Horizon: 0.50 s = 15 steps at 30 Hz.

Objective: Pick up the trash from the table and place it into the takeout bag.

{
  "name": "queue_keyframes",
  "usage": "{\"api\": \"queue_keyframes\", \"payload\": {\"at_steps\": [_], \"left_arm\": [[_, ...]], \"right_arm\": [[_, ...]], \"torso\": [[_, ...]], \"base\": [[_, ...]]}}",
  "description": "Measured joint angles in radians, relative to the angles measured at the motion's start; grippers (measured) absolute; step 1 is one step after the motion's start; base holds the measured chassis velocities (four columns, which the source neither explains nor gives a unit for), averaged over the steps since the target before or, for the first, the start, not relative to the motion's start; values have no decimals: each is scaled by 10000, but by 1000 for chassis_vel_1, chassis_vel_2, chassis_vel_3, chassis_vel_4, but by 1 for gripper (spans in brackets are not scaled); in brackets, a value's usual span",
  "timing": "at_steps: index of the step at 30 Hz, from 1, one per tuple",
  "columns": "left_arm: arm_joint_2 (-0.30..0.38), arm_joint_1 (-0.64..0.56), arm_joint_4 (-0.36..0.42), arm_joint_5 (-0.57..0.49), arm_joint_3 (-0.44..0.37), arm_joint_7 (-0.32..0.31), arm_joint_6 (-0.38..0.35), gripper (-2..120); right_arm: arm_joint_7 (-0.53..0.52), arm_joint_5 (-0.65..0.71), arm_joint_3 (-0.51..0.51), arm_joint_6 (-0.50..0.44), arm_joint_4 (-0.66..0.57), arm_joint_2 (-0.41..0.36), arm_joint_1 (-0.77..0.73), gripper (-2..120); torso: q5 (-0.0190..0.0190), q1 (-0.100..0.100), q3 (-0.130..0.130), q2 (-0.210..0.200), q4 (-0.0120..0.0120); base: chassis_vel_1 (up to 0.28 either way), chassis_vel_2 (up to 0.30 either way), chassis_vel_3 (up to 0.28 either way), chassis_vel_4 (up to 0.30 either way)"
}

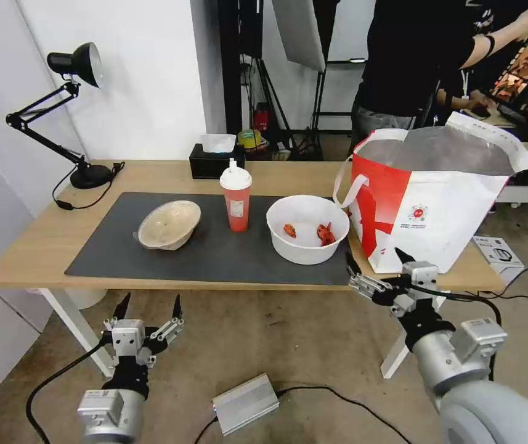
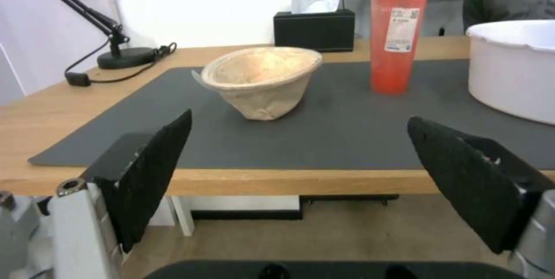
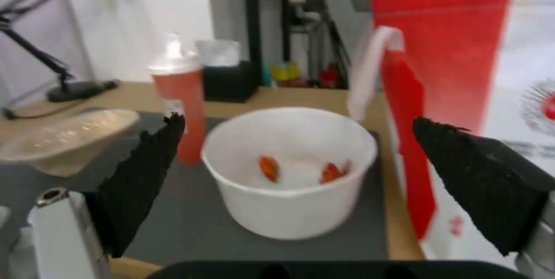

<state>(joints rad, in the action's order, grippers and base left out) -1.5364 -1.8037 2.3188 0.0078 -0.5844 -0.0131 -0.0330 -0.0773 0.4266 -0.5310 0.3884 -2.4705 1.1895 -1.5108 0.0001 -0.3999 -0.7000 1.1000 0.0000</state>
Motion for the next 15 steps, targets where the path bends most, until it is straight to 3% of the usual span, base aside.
{"api": "queue_keyframes", "payload": {"at_steps": [9, 15], "left_arm": [[-140, 11, 0, 116, 1, -3, 1, 100], [-270, 6, 10, 228, -4, -2, 2, 100]], "right_arm": [[126, 1024, 215, -57, 266, -1042, 945, 100], [496, 1682, 528, -230, 856, -2521, 2094, 100]], "torso": [[2, 0, 0, 0, -2], [0, -1, -1, 0, 0]], "base": [[0, 0, 0, 0], [0, 0, 0, 0]]}}
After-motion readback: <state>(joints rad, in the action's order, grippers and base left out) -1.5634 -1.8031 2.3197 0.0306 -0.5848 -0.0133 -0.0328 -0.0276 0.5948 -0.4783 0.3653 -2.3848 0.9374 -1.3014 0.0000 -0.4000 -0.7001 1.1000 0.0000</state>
